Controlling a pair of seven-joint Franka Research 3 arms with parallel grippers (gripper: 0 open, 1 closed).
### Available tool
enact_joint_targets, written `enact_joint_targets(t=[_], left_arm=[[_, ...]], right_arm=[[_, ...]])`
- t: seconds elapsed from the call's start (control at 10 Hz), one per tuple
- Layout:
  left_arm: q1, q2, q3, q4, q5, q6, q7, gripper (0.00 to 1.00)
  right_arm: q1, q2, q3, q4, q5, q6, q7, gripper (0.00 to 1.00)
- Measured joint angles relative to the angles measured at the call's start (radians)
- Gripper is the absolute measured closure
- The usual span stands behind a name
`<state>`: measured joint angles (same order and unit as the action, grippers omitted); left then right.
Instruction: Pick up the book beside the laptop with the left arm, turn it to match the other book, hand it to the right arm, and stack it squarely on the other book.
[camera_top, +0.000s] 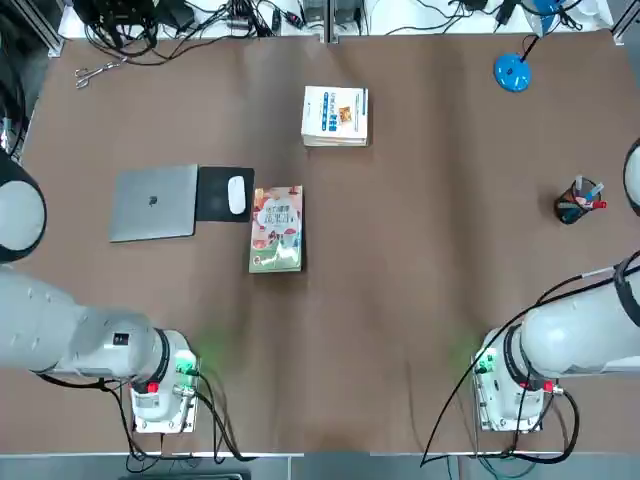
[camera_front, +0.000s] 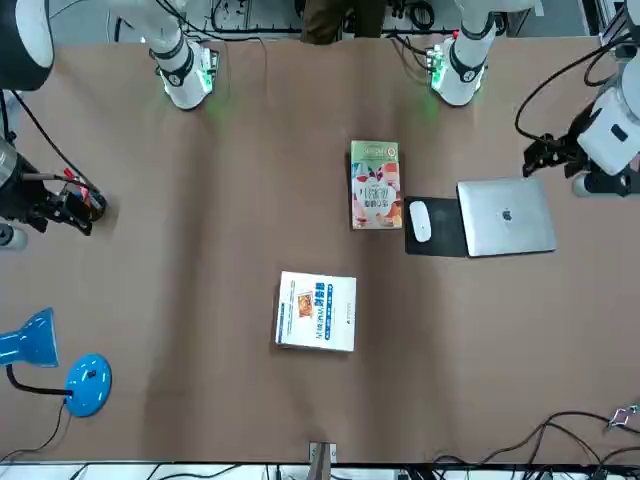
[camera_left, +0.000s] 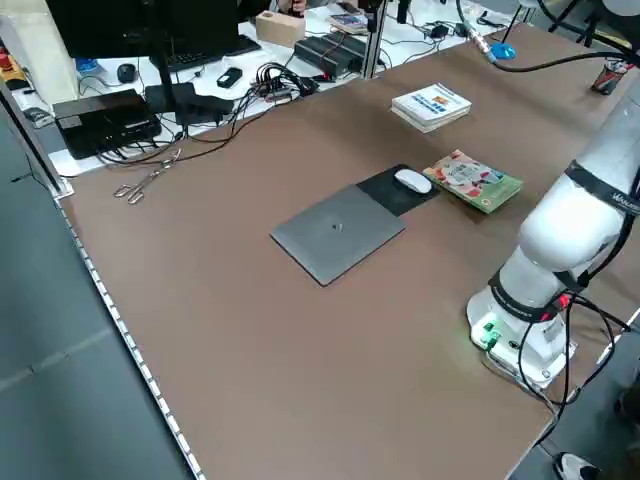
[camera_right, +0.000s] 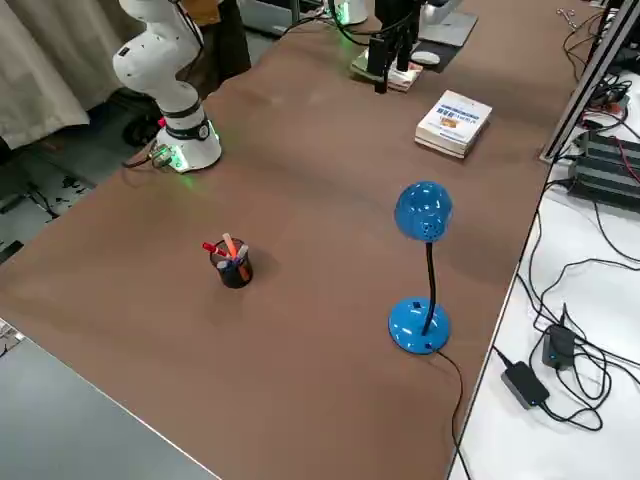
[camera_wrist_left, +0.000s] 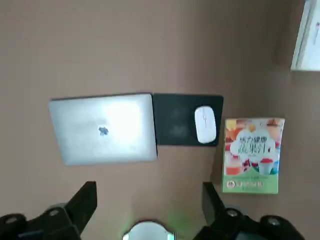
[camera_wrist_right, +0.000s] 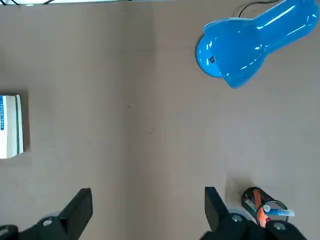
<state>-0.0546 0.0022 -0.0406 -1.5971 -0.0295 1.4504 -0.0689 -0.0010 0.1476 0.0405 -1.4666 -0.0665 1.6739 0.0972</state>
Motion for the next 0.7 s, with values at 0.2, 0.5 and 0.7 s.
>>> enact_joint_targets(t=[0.2, 0.5, 0.7], left_arm=[[-0.002, -0.046, -0.008, -0.084, -0.095, -0.007, 0.000, 0.07], [-0.001, -0.200, -0.008, -0.396, -0.280, 0.091, 0.009, 0.04], [-0.001, -0.333, -0.007, -0.653, -0.383, 0.196, 0.066, 0.04]], right_arm=[[-0.002, 0.019, 0.000, 0.000, -0.007, 0.013, 0.000, 0.01], [-0.002, 0.026, 0.000, 0.000, -0.007, 0.018, 0.000, 0.01], [-0.003, 0.028, 0.000, 0.000, -0.008, 0.018, 0.000, 0.01]])
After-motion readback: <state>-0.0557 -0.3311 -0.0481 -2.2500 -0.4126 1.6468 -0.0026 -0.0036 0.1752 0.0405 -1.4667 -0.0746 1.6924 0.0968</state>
